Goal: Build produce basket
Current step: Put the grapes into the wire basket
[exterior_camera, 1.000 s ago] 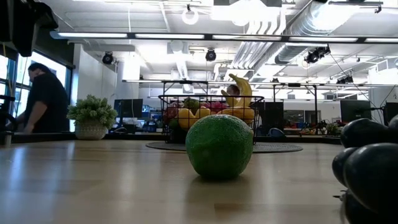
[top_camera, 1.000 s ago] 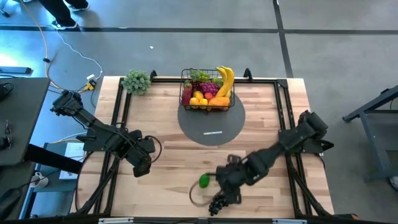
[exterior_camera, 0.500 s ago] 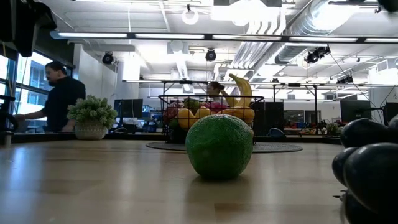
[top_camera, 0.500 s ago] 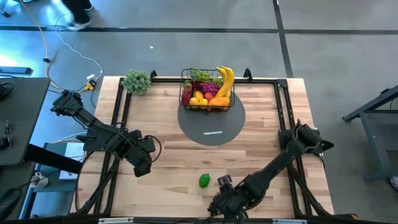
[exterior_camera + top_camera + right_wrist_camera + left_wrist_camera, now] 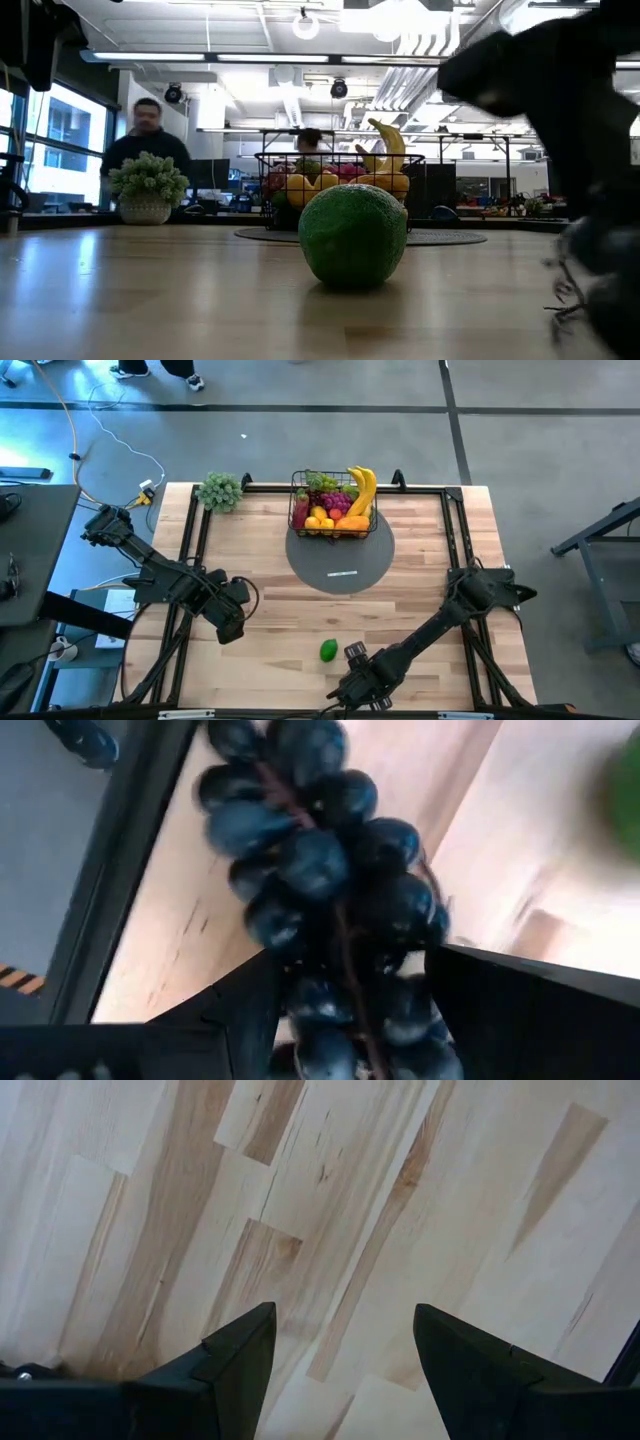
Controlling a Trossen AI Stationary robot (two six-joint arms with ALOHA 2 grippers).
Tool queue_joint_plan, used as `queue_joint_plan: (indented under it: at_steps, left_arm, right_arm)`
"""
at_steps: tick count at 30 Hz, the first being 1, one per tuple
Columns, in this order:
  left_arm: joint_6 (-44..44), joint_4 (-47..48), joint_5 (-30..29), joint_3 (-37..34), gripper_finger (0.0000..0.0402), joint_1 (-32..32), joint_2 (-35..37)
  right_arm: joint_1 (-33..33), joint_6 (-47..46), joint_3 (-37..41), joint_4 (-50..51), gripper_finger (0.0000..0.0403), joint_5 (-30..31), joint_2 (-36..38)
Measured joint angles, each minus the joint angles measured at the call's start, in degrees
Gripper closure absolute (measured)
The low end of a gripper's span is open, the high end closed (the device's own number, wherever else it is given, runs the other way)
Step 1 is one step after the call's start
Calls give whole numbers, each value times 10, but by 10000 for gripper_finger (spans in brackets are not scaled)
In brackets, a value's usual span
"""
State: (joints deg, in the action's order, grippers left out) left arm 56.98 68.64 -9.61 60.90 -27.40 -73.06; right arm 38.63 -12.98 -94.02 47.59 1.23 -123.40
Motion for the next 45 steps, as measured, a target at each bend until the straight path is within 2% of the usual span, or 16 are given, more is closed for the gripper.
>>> queue_joint_plan:
  at_steps: [7, 11, 15, 20, 22, 26, 33, 41, 45]
  left_arm:
    - [1, 0, 0, 0, 174, 0, 0]
    - [-1, 0, -4, 0, 174, 0, 0]
    - [-1, 0, -15, 0, 174, 0, 0]
    - [-1, 0, -15, 0, 174, 0, 0]
    - [-1, 0, -15, 0, 174, 0, 0]
    - [-2, 0, -15, 0, 174, 0, 0]
    - [-27, 0, -16, 0, 174, 0, 0]
    - [-57, 0, -17, 0, 174, 0, 0]
    - [-83, 0, -17, 0, 174, 0, 0]
  right_arm:
    - [-4, 0, -1, 3, 180, -22, -26]
    - [-5, -12, -1, 3, 207, -32, -26]
    - [-5, -39, -1, 4, 265, -43, -26]
    - [-6, -101, -1, 6, 369, -54, -26]
    - [-6, -122, -1, 7, 391, -61, -26]
    - [-4, -156, 0, 13, 384, -78, -22]
    - [-3, -214, 1, 40, 396, -98, 4]
    - [-9, -288, 1, 45, 401, -77, 44]
    - [-20, -324, 1, 44, 401, -45, 67]
